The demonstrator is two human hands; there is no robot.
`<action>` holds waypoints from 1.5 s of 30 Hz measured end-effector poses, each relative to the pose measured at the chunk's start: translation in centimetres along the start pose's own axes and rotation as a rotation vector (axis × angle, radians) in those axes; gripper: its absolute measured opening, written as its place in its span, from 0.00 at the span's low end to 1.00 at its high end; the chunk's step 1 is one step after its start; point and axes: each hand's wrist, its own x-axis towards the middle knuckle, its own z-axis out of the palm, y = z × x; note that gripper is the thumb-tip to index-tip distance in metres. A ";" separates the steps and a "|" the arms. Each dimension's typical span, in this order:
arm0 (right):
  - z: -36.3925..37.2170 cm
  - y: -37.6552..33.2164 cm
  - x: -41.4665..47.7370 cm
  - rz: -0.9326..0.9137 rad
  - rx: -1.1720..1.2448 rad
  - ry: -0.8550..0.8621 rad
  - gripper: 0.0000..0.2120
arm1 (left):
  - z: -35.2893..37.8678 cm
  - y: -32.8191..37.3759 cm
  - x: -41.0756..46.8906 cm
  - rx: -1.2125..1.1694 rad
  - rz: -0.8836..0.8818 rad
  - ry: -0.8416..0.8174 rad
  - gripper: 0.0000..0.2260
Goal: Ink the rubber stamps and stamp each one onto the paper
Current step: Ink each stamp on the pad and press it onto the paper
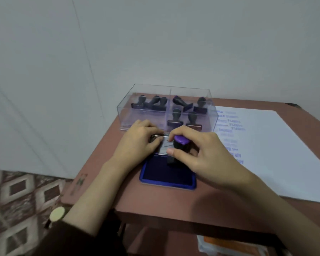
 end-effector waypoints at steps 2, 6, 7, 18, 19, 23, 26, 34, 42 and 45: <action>0.5 -0.1 0.0 -0.033 -0.043 -0.022 0.08 | 0.0 -0.3 0.0 -0.002 0.017 -0.005 0.08; 1.2 0.0 0.1 -0.076 -0.136 -0.036 0.06 | 0.0 -0.5 0.1 -0.011 0.007 -0.016 0.10; 1.3 0.1 0.1 -0.083 -0.151 -0.035 0.06 | 0.1 -0.5 0.1 -0.008 0.007 -0.014 0.10; 1.8 0.2 0.1 -0.108 -0.192 -0.007 0.06 | 0.1 -0.4 0.1 0.015 0.012 -0.001 0.11; 1.9 0.2 0.1 -0.108 -0.192 -0.007 0.06 | 0.1 -0.4 0.1 0.015 0.012 -0.003 0.11; 2.0 0.2 0.0 -0.111 -0.198 -0.003 0.05 | 0.2 -0.4 0.1 0.019 0.005 -0.002 0.11; 2.1 0.2 0.0 -0.108 -0.190 0.008 0.05 | 0.2 -0.4 0.1 0.024 0.009 0.005 0.11; 2.2 0.2 -0.1 -0.106 -0.172 0.020 0.05 | 0.2 -0.4 0.1 0.029 0.010 0.007 0.10; 2.4 0.2 -0.2 -0.115 -0.155 0.023 0.06 | 0.1 -0.4 0.1 0.036 0.020 0.008 0.10; 2.4 0.2 -0.3 -0.122 -0.137 0.021 0.07 | 0.2 -0.4 0.1 0.034 0.022 0.011 0.10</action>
